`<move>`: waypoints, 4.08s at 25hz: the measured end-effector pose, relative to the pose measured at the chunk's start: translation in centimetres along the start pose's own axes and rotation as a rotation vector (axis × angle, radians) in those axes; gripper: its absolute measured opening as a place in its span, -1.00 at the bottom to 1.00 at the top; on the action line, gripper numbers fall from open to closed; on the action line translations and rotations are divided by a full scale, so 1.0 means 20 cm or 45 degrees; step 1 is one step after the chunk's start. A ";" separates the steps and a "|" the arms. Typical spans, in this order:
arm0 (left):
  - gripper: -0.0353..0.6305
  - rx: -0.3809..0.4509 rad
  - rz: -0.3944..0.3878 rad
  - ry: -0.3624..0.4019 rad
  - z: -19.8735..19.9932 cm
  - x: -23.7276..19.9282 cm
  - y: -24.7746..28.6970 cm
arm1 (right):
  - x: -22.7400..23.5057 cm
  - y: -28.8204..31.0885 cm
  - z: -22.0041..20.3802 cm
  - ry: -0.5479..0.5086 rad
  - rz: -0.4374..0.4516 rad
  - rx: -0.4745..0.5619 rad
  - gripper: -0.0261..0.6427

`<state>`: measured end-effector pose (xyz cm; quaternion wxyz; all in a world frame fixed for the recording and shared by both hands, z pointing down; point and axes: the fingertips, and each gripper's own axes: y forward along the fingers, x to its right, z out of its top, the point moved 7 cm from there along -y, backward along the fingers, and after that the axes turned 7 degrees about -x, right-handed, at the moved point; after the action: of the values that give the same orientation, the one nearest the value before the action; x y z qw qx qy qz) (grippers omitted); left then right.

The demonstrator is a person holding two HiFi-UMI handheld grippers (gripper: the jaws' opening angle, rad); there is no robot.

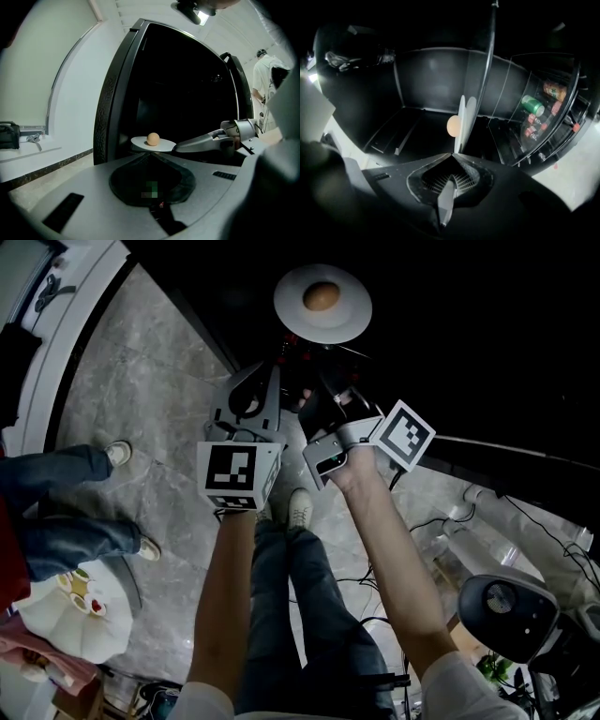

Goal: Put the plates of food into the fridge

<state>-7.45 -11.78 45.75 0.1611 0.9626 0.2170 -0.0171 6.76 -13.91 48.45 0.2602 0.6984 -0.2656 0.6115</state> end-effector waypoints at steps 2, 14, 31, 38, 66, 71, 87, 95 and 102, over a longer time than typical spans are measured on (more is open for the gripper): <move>-0.88 -0.010 0.002 0.005 0.01 0.00 0.00 | -0.02 -0.02 0.00 -0.043 0.000 -0.001 -0.89; -0.88 0.041 0.037 -0.071 0.05 0.02 -0.14 | -0.07 -0.15 -0.06 -0.257 -0.086 -0.027 -0.89; -0.88 -0.053 0.094 -0.036 0.11 0.04 -0.43 | -0.28 -0.33 -0.22 -0.583 -0.211 -0.111 -0.89; -0.88 -0.046 0.101 -0.086 0.20 0.04 -0.59 | -0.46 -0.46 -0.28 -0.883 -0.268 -0.108 -0.89; -0.88 0.057 -0.008 -0.091 0.93 0.23 -1.15 | -1.44 -0.78 -0.32 -1.395 -0.327 0.047 -0.89; -0.88 0.095 -0.015 -0.070 1.04 0.23 -1.18 | -1.56 -0.80 -0.32 -1.341 -0.273 0.094 -0.89; -0.88 0.155 -0.024 -0.004 1.16 0.23 -1.30 | -1.70 -0.82 -0.35 -1.459 -0.357 0.132 -0.89; -0.88 0.156 -0.046 0.005 1.16 0.20 -1.29 | -1.69 -0.76 -0.37 -1.481 -0.390 0.120 -0.89; -0.88 0.139 -0.066 0.007 1.14 0.18 -1.27 | -1.66 -0.73 -0.40 -1.466 -0.392 0.104 -0.89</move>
<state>-14.04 4.20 16.03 0.1073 0.9641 0.2412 -0.0303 7.31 3.87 15.90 0.1331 0.9574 -0.2360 0.0996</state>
